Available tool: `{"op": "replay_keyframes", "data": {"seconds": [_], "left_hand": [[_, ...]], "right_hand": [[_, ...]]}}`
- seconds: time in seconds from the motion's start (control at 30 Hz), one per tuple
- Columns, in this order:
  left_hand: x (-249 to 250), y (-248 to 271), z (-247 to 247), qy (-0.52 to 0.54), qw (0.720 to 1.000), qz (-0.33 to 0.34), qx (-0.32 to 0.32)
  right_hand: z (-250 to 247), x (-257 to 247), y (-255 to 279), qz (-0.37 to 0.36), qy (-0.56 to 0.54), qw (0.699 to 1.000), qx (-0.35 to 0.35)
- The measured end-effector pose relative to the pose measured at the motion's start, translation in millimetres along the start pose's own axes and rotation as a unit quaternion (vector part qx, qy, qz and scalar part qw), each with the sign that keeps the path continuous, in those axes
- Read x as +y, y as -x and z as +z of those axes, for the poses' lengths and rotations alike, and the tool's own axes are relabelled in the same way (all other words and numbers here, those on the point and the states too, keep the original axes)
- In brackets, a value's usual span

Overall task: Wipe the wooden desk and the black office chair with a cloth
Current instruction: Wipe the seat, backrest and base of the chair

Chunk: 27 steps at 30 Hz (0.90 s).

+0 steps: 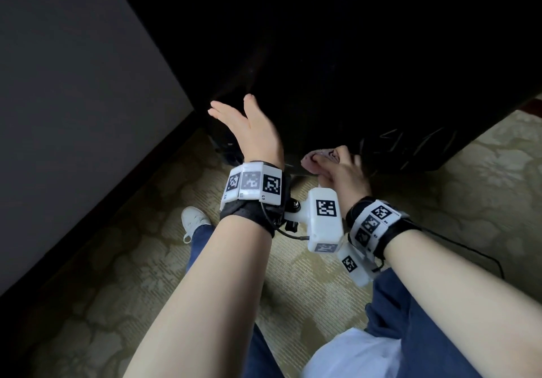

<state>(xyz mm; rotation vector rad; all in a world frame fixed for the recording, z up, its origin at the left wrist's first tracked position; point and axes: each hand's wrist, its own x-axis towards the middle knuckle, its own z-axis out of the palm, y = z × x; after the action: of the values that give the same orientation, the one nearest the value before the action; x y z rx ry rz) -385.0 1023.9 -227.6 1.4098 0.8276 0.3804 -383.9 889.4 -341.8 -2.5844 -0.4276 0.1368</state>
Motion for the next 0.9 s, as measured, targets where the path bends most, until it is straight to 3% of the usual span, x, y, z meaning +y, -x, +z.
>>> {"op": "replay_keyframes", "data": {"seconds": [0.1,0.2,0.27,0.33,0.4,0.53,0.63,0.8,0.9], "left_hand": [[1,8,1,-0.001,1.0,-0.023,-0.002],[4,22,10,0.002,1.0,-0.018,-0.016],[5,34,21,0.005,1.0,-0.009,-0.028],[8,44,31,0.011,0.999,-0.011,-0.037],[10,47,38,0.013,0.999,-0.016,-0.03],[9,43,45,0.005,1.0,-0.018,-0.016],[6,44,47,0.019,1.0,-0.015,-0.017],[1,39,45,0.02,0.999,-0.018,-0.028],[0,39,46,0.021,0.999,-0.018,-0.024]], "right_hand": [[-3,3,2,-0.022,-0.031,0.999,-0.033],[-19,8,12,-0.093,-0.051,0.994,-0.026],[-39,7,19,-0.059,-0.122,0.99,-0.033],[-54,13,23,-0.046,-0.142,0.988,0.024],[-72,22,31,-0.079,-0.111,0.985,0.108],[-98,41,34,-0.144,-0.068,0.946,0.284],[-106,46,21,-0.146,-0.031,0.927,0.344],[-90,46,9,-0.113,-0.046,0.93,0.348],[-73,46,10,-0.104,-0.056,0.95,0.288]]}}
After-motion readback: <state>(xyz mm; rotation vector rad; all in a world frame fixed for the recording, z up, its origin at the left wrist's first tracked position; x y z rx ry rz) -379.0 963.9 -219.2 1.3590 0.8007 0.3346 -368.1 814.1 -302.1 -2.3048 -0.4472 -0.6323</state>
